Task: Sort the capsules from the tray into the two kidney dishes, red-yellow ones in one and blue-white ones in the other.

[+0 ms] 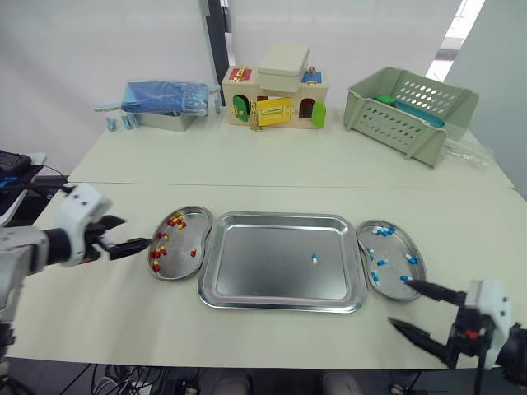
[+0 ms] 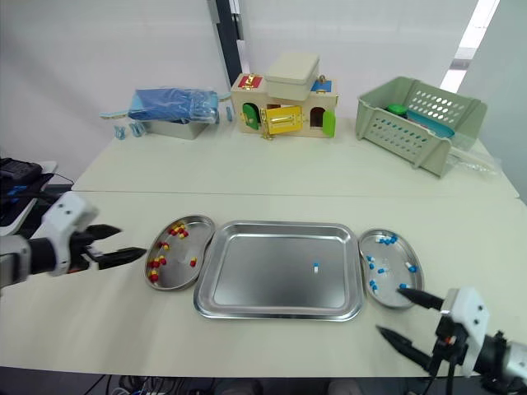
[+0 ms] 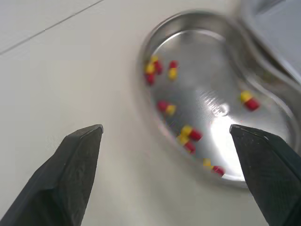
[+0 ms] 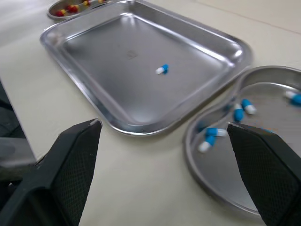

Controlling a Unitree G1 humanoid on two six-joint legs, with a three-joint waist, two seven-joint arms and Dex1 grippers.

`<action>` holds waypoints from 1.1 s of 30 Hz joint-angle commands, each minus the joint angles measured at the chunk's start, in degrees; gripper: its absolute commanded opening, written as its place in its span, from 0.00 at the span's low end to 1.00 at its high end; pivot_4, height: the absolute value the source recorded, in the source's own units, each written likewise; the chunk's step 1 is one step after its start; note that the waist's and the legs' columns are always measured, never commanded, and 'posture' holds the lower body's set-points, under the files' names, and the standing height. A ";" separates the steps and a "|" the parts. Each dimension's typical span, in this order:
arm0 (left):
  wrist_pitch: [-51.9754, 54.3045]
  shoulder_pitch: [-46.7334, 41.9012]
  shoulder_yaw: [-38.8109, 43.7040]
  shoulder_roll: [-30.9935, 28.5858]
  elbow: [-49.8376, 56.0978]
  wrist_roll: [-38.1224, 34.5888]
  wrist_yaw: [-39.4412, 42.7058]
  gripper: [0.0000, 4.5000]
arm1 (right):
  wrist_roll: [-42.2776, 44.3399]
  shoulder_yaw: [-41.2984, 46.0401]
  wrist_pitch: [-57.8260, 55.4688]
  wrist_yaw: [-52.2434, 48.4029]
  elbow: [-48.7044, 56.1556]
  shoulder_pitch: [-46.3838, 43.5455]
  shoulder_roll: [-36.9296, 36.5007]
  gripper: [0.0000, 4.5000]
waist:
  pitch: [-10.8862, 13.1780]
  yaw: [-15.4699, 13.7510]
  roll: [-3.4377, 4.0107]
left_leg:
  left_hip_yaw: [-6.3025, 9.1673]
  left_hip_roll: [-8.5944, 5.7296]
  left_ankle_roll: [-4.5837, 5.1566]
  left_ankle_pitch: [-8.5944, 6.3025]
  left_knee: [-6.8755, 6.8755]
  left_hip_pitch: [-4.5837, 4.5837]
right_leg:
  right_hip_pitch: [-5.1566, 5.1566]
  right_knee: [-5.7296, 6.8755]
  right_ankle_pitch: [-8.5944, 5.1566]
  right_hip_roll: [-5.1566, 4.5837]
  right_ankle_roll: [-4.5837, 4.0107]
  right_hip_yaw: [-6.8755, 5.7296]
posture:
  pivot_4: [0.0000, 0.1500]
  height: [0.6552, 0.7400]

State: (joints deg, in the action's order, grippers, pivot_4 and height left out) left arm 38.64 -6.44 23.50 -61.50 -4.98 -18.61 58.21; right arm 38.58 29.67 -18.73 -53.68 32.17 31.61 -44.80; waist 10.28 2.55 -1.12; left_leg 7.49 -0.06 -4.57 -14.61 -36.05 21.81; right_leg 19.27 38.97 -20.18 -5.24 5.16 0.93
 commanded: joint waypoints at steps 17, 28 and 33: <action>-25.09 18.43 19.17 7.50 -1.84 -3.02 5.05 0.99 | -7.49 0.50 -4.98 -9.97 -34.14 -21.99 -16.96 1.00 | 0.04 -0.08 0.07 | -0.25 0.06 0.00 -0.01 0.02 0.01 | 0.07 -0.01 0.00 -0.04 -0.02 0.12 | 1.00 1.00; -34.40 30.61 16.14 26.93 21.78 -15.33 9.21 0.99 | -5.37 -10.64 -11.98 -16.55 -28.36 -40.57 -20.58 1.00 | 0.02 0.01 0.12 | -0.25 0.11 -0.02 0.00 -0.03 0.05 | 0.04 -0.04 0.01 -0.03 -0.03 0.07 | 1.00 1.00; -40.84 37.19 6.94 37.58 30.32 -15.58 9.22 0.99 | -7.45 -21.17 -14.63 -18.11 -24.91 -50.54 -20.67 1.00 | 0.02 -0.22 0.14 | -0.35 0.07 -0.02 -0.01 -0.07 0.04 | 0.03 -0.09 0.02 -0.08 -0.03 0.17 | 1.00 1.00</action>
State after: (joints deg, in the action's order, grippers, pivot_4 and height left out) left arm 0.69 30.25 31.74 -24.27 22.37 -33.70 67.06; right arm 31.17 9.48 -33.02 -70.95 5.00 -17.01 -65.10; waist 10.30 2.33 -0.99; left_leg 7.14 0.01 -4.59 -14.62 -36.12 21.85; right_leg 19.30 38.89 -20.15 -5.32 5.12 1.10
